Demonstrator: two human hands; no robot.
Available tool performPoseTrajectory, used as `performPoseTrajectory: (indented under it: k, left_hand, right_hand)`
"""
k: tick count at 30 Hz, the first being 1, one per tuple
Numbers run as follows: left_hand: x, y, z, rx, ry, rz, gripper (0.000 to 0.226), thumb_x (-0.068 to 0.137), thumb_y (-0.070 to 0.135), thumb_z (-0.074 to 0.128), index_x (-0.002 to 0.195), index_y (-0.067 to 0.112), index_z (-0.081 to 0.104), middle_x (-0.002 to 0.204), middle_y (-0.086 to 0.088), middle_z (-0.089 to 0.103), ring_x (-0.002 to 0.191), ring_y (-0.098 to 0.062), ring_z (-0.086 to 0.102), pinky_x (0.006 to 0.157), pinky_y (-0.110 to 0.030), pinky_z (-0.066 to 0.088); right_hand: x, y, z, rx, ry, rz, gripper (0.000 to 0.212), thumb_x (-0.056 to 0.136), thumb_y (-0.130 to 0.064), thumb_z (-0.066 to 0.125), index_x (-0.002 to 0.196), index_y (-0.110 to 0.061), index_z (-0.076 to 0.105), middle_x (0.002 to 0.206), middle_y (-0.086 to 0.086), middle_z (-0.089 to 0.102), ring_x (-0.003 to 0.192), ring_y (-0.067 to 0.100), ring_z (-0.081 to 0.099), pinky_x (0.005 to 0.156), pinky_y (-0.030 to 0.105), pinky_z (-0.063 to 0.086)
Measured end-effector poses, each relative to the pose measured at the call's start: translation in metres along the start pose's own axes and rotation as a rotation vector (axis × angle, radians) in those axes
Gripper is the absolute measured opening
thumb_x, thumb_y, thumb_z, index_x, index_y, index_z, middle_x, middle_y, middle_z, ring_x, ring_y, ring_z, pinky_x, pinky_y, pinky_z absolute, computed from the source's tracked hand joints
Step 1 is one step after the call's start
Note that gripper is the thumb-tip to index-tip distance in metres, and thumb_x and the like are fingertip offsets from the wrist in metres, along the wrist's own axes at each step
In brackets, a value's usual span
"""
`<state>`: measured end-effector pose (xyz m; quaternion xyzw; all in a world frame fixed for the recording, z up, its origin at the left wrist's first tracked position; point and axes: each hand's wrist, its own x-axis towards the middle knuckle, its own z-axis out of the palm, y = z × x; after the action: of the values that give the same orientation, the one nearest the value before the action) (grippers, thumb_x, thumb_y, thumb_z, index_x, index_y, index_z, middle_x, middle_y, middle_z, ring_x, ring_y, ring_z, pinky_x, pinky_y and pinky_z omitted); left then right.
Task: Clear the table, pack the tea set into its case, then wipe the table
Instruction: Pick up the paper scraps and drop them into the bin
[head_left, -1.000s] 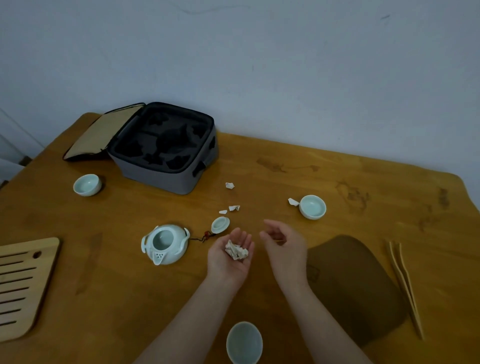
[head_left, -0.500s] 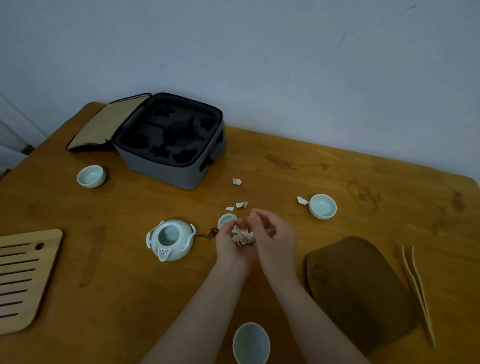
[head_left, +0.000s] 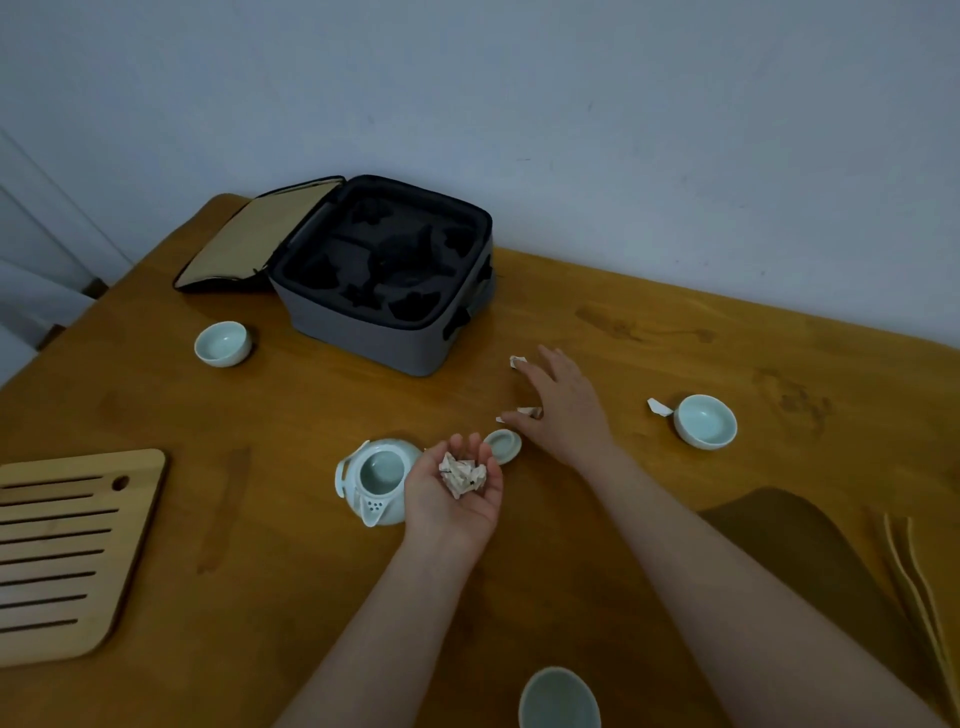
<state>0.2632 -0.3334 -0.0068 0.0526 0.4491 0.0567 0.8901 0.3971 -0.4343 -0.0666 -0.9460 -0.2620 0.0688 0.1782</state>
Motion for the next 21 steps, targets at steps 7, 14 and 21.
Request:
performPoseTrajectory:
  k: [7,14,21]
  left_hand:
    - [-0.007,0.000,-0.002,0.032,-0.035,-0.031,0.021,0.096,0.022,0.048,0.088,0.009,0.063,0.079,-0.008,0.067,0.071,-0.019,0.063,0.071,-0.026,0.050]
    - [-0.010,-0.001,-0.008,0.048,-0.047,-0.052,0.019,0.094,0.020,0.050,0.089,0.009,0.064,0.080,-0.008,0.068,0.071,-0.019,0.063,0.072,-0.027,0.050]
    - [-0.012,-0.005,-0.013,0.063,-0.029,-0.065,0.018,0.093,0.020,0.050,0.088,0.010,0.065,0.080,-0.007,0.067,0.071,-0.018,0.062,0.069,-0.026,0.047]
  right_hand:
    - [0.023,0.001,0.016,-0.360,0.074,-0.234,0.067,0.087,-0.065,0.042,0.135,-0.021,0.054,0.140,0.009,0.050,0.121,0.028,0.047,0.096,0.040,0.041]
    - [0.019,0.011,0.034,-0.252,0.385,-0.310,0.013,0.080,-0.014,0.078,0.082,-0.007,0.067,0.083,0.009,0.059,0.073,0.024,0.058,0.050,0.030,0.051]
    - [0.014,0.008,0.030,-0.285,0.366,-0.234,0.035,0.070,-0.019,0.087,0.061,-0.012,0.054,0.056,0.004,0.051,0.037,0.016,0.043,0.038,0.020,0.023]
